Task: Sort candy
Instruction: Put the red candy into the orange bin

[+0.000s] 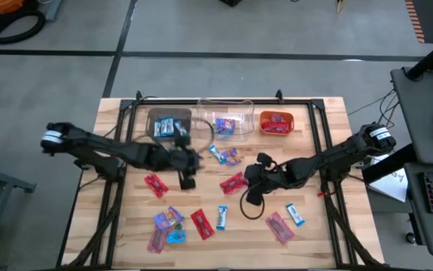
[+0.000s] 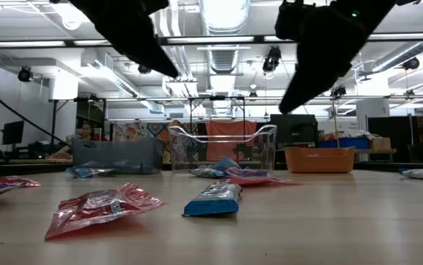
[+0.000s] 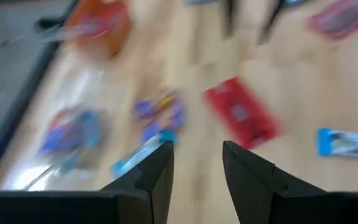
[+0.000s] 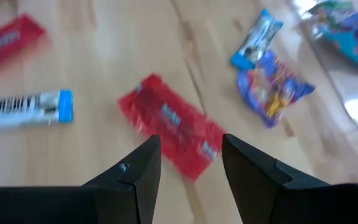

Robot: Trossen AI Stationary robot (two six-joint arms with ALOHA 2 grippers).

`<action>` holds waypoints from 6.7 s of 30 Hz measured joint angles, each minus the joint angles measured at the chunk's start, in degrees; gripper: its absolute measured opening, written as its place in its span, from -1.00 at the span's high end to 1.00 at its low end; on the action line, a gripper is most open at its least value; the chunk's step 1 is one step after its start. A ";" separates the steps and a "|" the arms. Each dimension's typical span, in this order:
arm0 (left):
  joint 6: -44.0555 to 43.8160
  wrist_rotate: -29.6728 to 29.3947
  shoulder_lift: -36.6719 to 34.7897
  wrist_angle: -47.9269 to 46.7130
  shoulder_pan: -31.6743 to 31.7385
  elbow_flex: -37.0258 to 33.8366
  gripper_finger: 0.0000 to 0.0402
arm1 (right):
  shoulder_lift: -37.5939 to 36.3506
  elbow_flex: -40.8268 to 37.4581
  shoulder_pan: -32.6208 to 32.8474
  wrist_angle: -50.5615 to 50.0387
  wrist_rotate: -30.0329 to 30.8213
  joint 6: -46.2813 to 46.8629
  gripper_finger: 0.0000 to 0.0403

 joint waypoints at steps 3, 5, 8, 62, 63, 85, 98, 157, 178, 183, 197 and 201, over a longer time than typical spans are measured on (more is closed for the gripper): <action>1.43 1.28 5.71 8.91 -2.50 0.00 0.39 | 0.00 0.00 0.98 -1.83 -0.60 0.00 0.20; 1.87 1.27 9.64 14.05 -3.53 0.00 0.39 | 0.00 0.00 1.83 -1.94 -0.59 -0.01 0.20; 1.91 1.28 15.27 21.00 -4.02 -0.02 0.39 | 0.00 0.00 3.34 -1.95 -0.59 -0.03 0.20; 0.97 7.37 30.63 37.80 -2.41 -0.26 0.92 | 0.13 -4.00 9.19 7.53 9.98 -2.69 0.30; 0.91 8.54 29.11 36.87 -2.04 -0.22 0.93 | 0.13 -4.18 9.19 8.13 11.32 -3.79 0.31; -5.84 18.95 16.12 24.71 3.11 -0.20 0.92 | 0.37 -4.22 4.54 20.24 14.09 -27.78 0.21; -5.88 18.87 16.23 27.35 3.09 -0.17 0.92 | 0.57 -4.22 -0.11 20.35 3.31 -29.86 0.80; -2.62 2.00 -32.70 -2.97 4.99 -0.09 0.36 | 0.43 8.60 -65.49 -30.47 -38.22 -30.08 0.95; -2.82 -2.36 -31.57 -6.10 4.99 -0.11 0.35 | 0.46 8.57 -65.49 -27.36 -27.51 -25.09 0.53; -2.82 -2.38 -31.60 -6.07 4.99 -0.11 0.35 | 0.46 9.13 -65.49 -27.76 -20.01 -22.60 0.33; -2.92 -2.42 -30.65 -5.96 4.99 -0.34 0.35 | 0.01 11.93 -64.84 -30.05 -21.85 -20.81 0.27; -4.14 -2.37 -29.16 -6.08 4.97 -1.25 0.35 | -0.67 11.82 -62.78 -29.85 -24.64 -20.81 0.35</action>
